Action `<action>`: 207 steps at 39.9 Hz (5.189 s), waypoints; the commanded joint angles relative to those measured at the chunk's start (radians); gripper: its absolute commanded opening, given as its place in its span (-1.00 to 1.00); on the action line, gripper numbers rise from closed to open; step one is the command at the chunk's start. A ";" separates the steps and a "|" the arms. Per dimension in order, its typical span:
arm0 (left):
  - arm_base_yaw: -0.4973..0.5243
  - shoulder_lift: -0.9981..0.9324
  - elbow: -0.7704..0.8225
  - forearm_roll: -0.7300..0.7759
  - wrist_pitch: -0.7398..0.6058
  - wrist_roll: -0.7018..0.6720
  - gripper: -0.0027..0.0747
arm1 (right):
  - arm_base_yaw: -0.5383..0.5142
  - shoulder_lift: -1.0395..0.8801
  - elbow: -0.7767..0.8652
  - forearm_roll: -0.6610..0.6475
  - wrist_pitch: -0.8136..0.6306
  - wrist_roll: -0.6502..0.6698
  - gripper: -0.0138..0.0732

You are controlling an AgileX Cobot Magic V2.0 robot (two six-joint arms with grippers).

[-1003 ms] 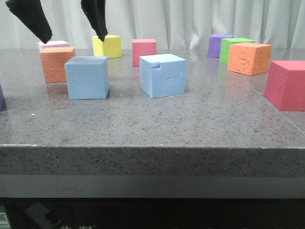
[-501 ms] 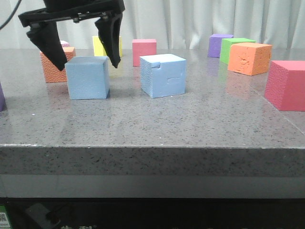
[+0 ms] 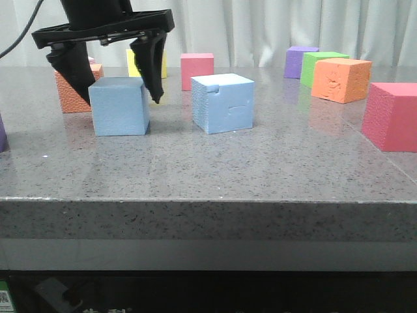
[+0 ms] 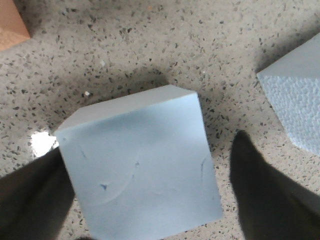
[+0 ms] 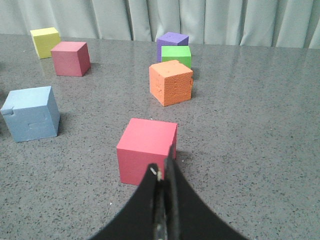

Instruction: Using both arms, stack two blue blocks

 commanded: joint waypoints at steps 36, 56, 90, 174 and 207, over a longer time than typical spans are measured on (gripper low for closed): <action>-0.101 -0.053 -0.328 -0.010 0.071 0.024 -0.38 | -0.001 0.010 -0.027 -0.004 -0.082 -0.008 -0.82; -0.126 -0.039 -0.376 -0.087 0.071 0.024 -0.38 | -0.001 0.010 -0.027 -0.004 -0.081 -0.008 -0.82; -0.165 0.037 -0.376 -0.081 0.069 0.024 0.08 | -0.001 0.010 -0.027 -0.004 -0.081 -0.008 -0.82; -0.169 0.035 -0.622 -0.032 0.069 0.079 -0.98 | -0.001 0.010 -0.027 -0.004 -0.081 -0.008 -0.82; 0.062 -0.392 -0.112 0.194 0.035 0.079 -0.98 | -0.001 0.010 -0.027 -0.004 -0.081 -0.008 -0.82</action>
